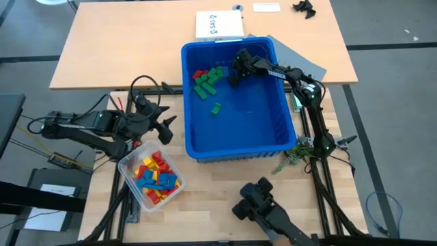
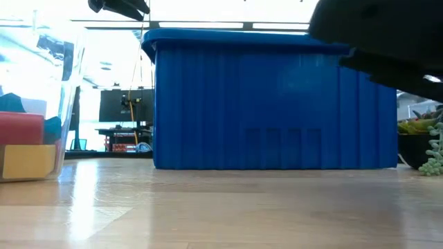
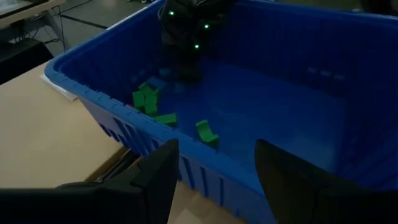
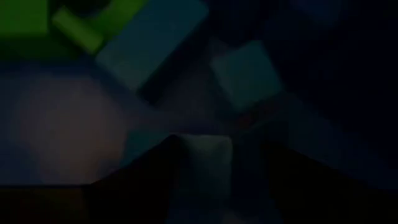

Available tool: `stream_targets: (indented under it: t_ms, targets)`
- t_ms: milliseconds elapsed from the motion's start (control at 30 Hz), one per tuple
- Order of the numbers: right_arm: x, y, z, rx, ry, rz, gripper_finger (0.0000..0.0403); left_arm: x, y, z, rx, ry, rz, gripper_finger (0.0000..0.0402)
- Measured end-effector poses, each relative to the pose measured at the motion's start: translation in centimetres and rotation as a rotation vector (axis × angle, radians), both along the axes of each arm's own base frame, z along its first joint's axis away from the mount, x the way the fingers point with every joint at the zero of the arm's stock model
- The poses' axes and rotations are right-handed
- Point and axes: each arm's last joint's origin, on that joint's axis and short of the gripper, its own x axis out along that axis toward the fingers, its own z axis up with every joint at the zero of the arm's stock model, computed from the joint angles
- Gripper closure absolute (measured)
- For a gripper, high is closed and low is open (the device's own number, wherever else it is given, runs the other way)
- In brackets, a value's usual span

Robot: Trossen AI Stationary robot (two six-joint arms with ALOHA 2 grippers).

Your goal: Sort Items/Unsort Items

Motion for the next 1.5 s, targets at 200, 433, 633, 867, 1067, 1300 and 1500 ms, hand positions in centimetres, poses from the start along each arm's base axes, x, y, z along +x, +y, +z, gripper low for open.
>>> stream_targets:
  t_ms: [200,433,633,867,1067,1300,1500]
  targets:
    - [-0.2,1.5,0.1,0.100,0.085,0.085,0.0173,0.0,0.0,0.0,0.001,0.000,0.002,0.0183]
    - [-0.6,3.8,1.3,0.193,0.190,0.229,0.0173,0.0,0.0,0.0,0.001,-0.001,0.002,0.0183]
    - [-0.6,5.1,3.1,0.127,0.283,0.486,0.0160,0.0,0.0,0.0,0.001,0.001,0.002,0.0183]
    - [-0.1,5.7,3.0,0.015,0.431,0.829,0.0132,0.0,0.0,0.0,0.000,0.000,0.001,0.0183]
    - [-0.2,5.3,2.0,-0.011,0.403,0.919,0.0142,0.0,0.0,0.0,-0.001,0.001,-0.001,0.0183]
    - [-1.1,5.3,-0.3,-0.035,0.439,0.941,0.0163,0.0,0.0,0.0,0.014,0.014,-0.011,0.0183]
    - [-1.5,5.4,-0.9,-0.022,0.454,0.910,0.0175,0.0,0.0,0.0,0.015,0.015,-0.012,0.0183]
